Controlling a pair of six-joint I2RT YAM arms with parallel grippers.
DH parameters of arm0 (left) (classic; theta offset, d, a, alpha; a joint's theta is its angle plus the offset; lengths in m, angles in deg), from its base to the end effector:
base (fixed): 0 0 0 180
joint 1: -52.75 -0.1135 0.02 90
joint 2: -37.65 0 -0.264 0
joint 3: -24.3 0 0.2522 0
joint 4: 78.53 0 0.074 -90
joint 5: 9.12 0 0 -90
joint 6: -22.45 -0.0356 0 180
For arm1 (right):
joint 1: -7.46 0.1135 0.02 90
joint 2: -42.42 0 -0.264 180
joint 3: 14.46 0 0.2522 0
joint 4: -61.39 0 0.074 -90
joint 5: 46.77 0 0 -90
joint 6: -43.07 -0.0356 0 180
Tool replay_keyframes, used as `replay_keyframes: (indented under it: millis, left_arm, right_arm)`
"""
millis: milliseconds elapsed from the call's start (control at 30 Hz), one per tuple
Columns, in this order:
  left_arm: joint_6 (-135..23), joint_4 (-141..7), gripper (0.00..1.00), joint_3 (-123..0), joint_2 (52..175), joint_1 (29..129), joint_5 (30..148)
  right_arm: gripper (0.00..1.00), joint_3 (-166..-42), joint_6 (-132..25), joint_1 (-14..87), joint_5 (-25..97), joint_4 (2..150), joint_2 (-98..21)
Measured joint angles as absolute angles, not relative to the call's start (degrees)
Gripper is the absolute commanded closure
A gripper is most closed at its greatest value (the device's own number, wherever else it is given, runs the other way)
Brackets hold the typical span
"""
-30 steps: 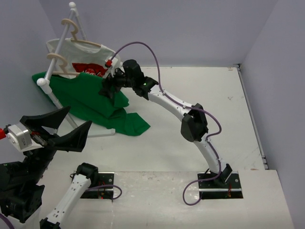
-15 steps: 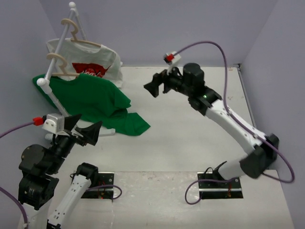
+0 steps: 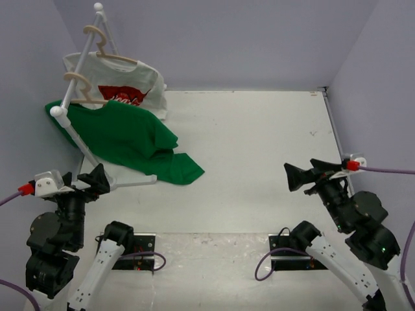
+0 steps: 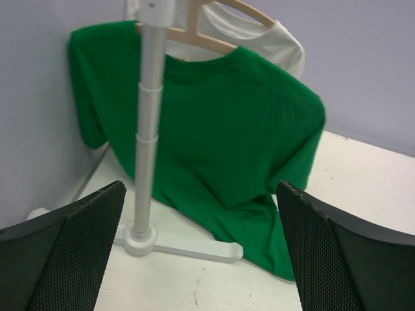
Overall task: Place the t-shirt on the hanger
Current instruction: Reset both arms
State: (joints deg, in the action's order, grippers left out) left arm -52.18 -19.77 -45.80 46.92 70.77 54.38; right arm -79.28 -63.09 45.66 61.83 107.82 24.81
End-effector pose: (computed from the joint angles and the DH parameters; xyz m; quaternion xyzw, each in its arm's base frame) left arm -0.0063 0.0188 0.3801 -0.1493 0.6794 -0.0489 0.7168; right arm 0.0443 0.0204 0.3799 -0.0196 0.7023 0.2200 0.6768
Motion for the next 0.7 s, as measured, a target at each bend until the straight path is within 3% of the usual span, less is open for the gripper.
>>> replay_keyframes:
  millis: [233, 700]
  left_arm:
    - [-54.19, -19.87, 0.0, -45.75, 45.1, 71.08, 46.35]
    - [-55.69, -21.69, 0.0, -43.7, 40.66, 71.92, 49.89]
  right_arm:
    - [0.01, -80.86, -64.49, 45.66, 70.06, 118.99, 34.77]
    - [0.01, -80.86, -66.2, 45.66, 74.47, 122.43, 38.3]
